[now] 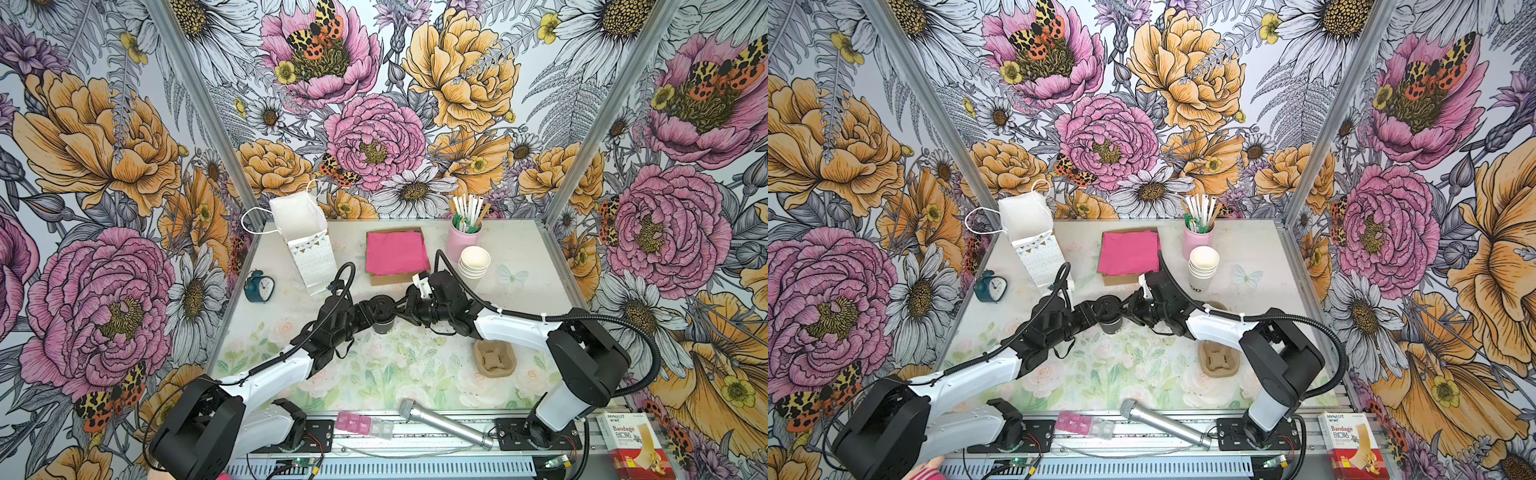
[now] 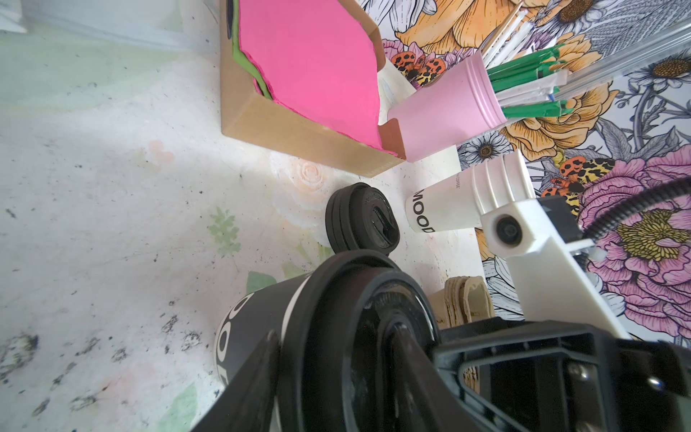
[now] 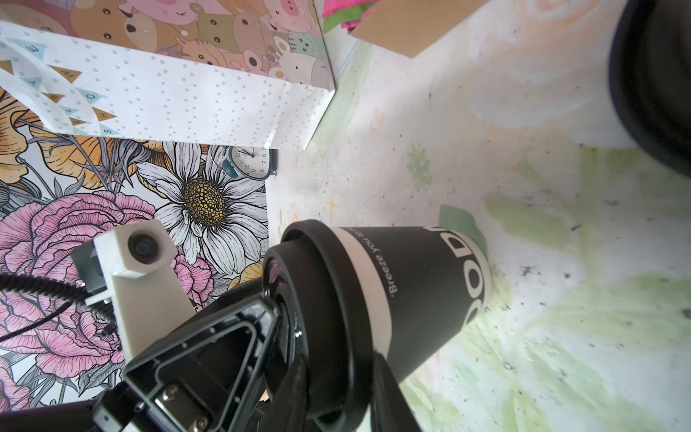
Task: Pack a coffee takeout order
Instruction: Close the lid on the coffee cup.
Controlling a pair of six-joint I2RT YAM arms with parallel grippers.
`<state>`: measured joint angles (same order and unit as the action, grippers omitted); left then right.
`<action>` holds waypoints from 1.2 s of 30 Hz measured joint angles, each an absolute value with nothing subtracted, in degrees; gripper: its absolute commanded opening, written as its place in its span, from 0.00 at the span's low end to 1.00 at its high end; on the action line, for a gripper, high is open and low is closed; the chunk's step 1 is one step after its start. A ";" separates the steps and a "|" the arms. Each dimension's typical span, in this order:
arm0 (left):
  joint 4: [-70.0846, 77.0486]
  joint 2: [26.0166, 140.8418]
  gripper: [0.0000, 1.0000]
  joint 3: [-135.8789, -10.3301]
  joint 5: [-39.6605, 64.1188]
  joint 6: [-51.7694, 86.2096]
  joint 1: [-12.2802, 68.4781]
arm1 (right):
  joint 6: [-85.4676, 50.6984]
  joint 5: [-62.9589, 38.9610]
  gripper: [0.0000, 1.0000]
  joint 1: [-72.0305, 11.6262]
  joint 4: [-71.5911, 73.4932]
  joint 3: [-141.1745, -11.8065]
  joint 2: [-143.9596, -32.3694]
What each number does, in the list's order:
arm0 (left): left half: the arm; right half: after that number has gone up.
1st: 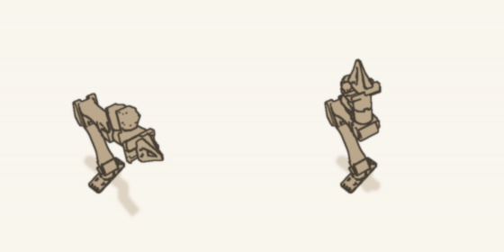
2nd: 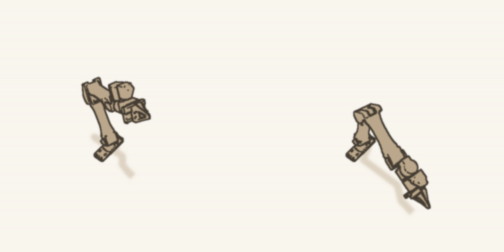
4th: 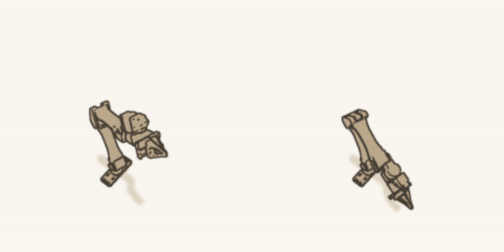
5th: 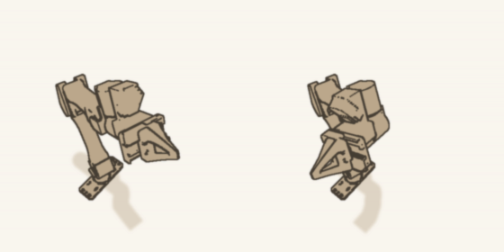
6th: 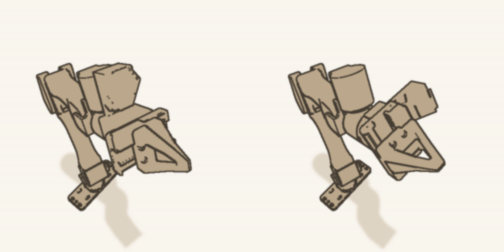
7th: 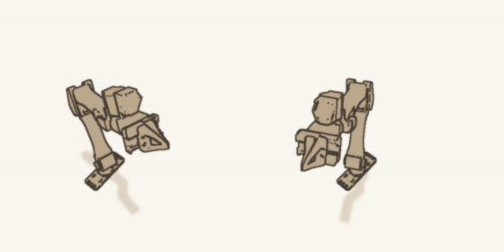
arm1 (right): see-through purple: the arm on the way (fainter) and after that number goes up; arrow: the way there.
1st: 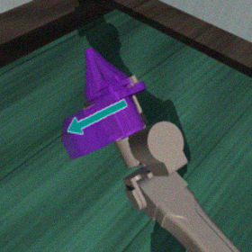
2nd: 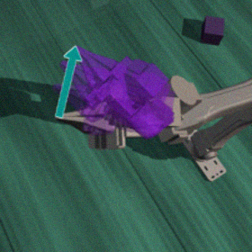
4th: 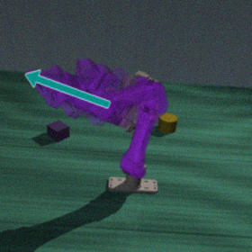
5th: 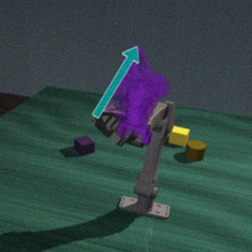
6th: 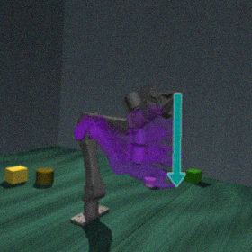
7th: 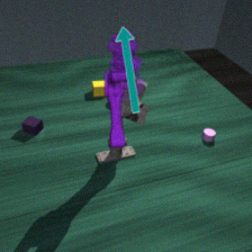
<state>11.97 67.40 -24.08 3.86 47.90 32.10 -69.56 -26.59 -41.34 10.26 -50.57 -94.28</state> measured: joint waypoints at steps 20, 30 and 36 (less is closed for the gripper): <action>17.58 69.41 0.49 -22.59 -0.30 50.35 32.97 | -72.31 -20.12 0.00 -43.13 22.02 -46.26 -95.77; 19.90 70.39 0.49 -22.17 -1.67 51.11 33.26 | -73.10 -18.13 0.10 -43.59 25.36 -45.19 -95.98; 20.69 71.00 0.48 -22.28 -1.91 51.07 33.58 | -72.84 -17.10 0.27 -43.97 21.89 -45.45 -94.11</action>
